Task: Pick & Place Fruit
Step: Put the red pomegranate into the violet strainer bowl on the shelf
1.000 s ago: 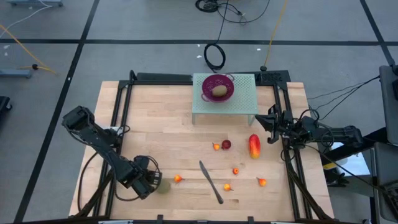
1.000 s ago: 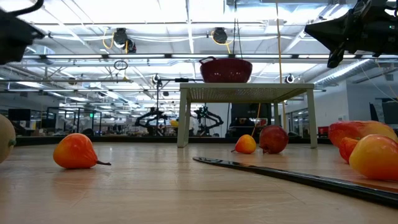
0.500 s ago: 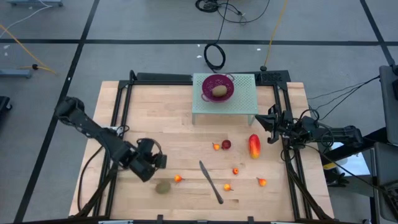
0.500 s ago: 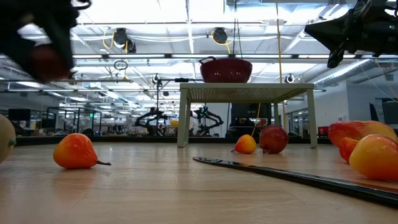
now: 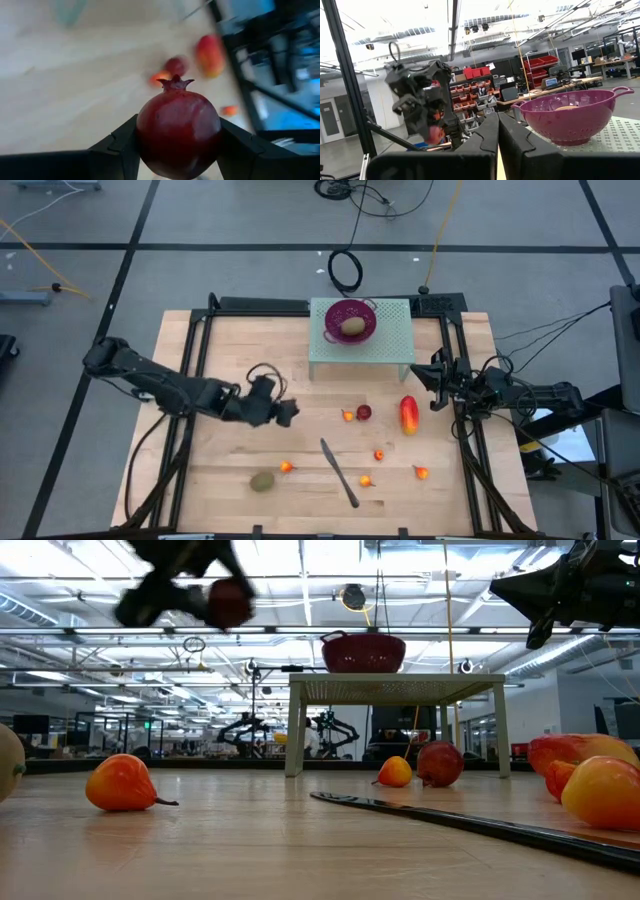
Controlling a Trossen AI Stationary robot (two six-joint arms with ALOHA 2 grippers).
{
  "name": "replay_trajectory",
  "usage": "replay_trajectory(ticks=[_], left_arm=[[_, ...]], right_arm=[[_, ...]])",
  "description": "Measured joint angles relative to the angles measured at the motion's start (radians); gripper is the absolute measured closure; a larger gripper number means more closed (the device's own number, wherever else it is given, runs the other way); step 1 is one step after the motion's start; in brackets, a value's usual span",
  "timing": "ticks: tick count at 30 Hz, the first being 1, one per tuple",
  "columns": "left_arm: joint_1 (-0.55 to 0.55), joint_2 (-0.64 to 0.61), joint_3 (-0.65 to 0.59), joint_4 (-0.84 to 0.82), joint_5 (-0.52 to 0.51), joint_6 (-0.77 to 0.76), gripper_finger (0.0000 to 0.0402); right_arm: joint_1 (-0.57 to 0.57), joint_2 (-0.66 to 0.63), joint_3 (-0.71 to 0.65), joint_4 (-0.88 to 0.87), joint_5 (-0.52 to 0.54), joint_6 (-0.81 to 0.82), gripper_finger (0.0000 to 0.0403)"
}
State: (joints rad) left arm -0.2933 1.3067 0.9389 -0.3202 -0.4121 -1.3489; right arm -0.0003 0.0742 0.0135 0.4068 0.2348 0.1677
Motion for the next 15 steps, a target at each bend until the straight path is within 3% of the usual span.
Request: replay_trajectory(ticks=[7,15], left_arm=[[0.094,0.001,0.000,0.257,0.014,0.197,0.0218],[0.174,0.002,0.000,0.372,0.019,0.285,0.0215]], right_arm=[[0.000,0.000,0.000,0.000,0.000,0.000,0.0403],[0.000,0.000,0.000,0.000,0.000,0.000,0.0403]])
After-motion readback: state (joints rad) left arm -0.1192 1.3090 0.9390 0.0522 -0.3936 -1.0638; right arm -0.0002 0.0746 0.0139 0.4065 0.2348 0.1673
